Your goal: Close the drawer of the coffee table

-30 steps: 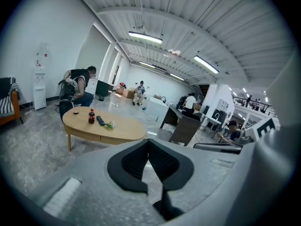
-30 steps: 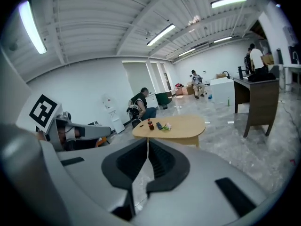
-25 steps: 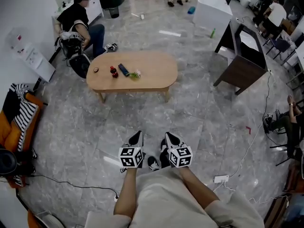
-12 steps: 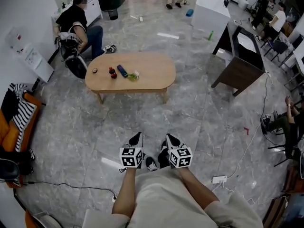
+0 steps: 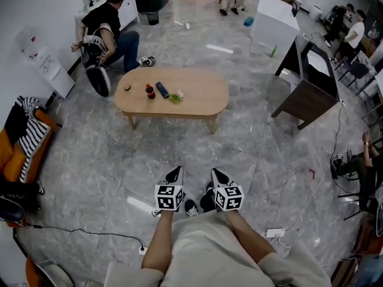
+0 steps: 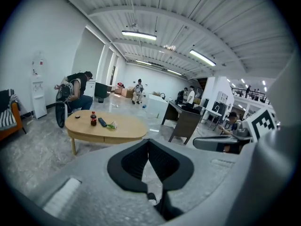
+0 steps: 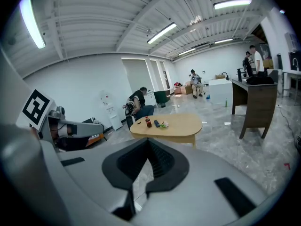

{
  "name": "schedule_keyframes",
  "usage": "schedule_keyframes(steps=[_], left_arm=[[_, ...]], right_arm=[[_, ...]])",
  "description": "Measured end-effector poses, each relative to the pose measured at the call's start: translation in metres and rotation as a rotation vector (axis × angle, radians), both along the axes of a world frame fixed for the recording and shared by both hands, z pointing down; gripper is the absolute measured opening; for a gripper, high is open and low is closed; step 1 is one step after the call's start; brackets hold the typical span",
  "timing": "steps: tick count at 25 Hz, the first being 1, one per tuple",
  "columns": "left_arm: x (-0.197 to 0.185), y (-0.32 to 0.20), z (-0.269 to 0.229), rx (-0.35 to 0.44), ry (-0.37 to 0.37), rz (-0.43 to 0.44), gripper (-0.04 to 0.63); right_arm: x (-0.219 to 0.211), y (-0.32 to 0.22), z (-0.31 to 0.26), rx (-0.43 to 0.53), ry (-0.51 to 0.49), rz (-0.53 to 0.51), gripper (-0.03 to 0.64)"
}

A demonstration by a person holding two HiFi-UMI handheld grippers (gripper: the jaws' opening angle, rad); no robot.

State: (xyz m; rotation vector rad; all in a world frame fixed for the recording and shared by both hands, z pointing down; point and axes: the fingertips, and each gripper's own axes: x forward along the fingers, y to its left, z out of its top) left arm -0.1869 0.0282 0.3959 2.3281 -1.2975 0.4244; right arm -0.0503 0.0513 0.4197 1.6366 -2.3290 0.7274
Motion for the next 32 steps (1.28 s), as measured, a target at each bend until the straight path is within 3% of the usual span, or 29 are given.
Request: schedule_keyframes(steps=[12,23,32], left_arm=[[-0.01,-0.004,-0.002,-0.001,-0.011,-0.028,0.009],[0.018,-0.01,0.002,-0.015,-0.006,0.026,0.009],[0.023,-0.004,0.009,-0.035,-0.016,0.056,0.009]], right_arm=[[-0.009,-0.008,-0.001,-0.001,0.005,-0.042,0.015],[0.03,-0.011,0.001,-0.004,0.01,0.062,0.015],[0.036,-0.002,0.009,-0.025,0.003,0.097,0.015]])
